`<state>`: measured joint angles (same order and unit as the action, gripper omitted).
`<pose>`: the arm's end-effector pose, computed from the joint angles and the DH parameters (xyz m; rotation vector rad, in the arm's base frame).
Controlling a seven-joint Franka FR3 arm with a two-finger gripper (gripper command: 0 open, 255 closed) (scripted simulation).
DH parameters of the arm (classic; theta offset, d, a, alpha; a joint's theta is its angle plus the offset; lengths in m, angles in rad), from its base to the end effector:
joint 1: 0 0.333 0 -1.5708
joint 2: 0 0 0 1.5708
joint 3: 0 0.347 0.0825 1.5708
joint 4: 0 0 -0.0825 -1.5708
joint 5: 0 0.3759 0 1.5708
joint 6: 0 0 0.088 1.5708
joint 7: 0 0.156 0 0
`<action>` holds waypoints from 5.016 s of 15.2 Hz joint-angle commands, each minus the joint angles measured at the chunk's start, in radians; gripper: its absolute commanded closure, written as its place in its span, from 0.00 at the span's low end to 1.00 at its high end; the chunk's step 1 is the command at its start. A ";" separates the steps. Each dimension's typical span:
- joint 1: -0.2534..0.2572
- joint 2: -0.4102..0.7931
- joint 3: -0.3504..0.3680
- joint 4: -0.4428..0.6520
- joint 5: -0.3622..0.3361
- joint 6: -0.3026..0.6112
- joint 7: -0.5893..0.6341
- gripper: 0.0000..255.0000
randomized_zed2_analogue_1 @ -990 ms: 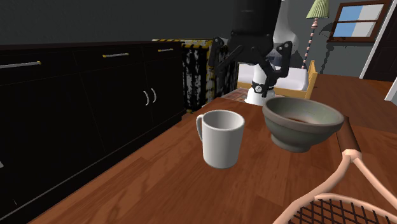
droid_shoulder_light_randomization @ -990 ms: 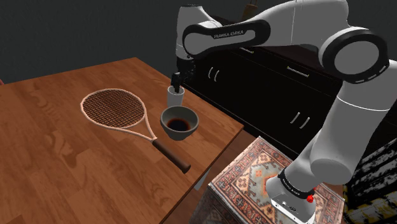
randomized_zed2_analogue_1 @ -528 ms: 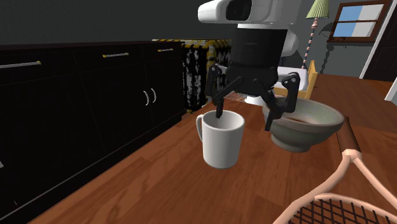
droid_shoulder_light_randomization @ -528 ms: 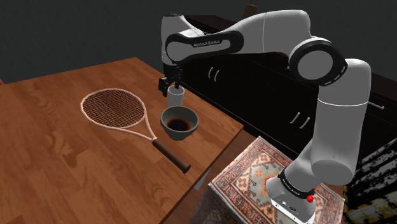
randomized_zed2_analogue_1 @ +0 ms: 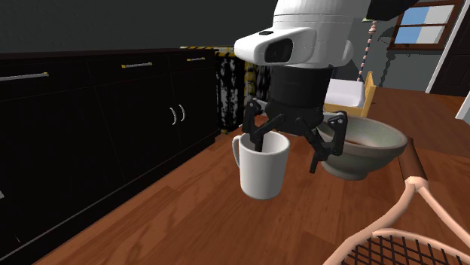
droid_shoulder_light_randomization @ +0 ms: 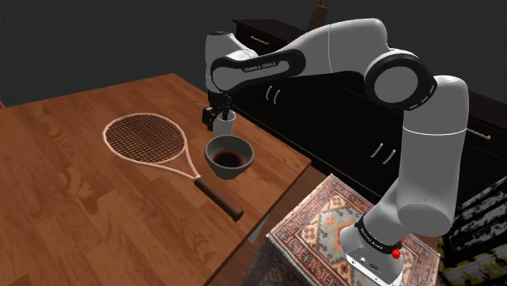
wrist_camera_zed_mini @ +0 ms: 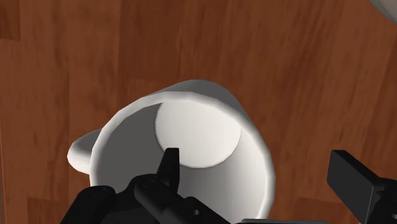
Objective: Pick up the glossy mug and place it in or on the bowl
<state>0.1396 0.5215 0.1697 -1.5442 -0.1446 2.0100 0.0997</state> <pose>0.6699 0.1824 0.3302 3.0629 0.3913 -0.0572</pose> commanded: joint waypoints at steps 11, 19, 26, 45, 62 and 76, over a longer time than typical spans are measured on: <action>0.000 0.001 0.000 0.000 0.000 0.002 0.000 1.00; 0.000 -0.018 0.002 0.025 0.005 -0.042 -0.004 1.00; 0.000 -0.044 0.006 0.080 0.011 -0.123 -0.012 1.00; 0.011 -0.056 0.010 0.318 0.019 -0.371 -0.029 1.00; 0.105 -0.467 0.102 -0.166 0.094 -0.302 0.170 1.00; 0.113 -0.474 0.109 -0.346 0.095 -0.129 0.194 1.00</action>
<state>0.2519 0.0459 0.2787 -1.8761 -0.0490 1.8647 0.2920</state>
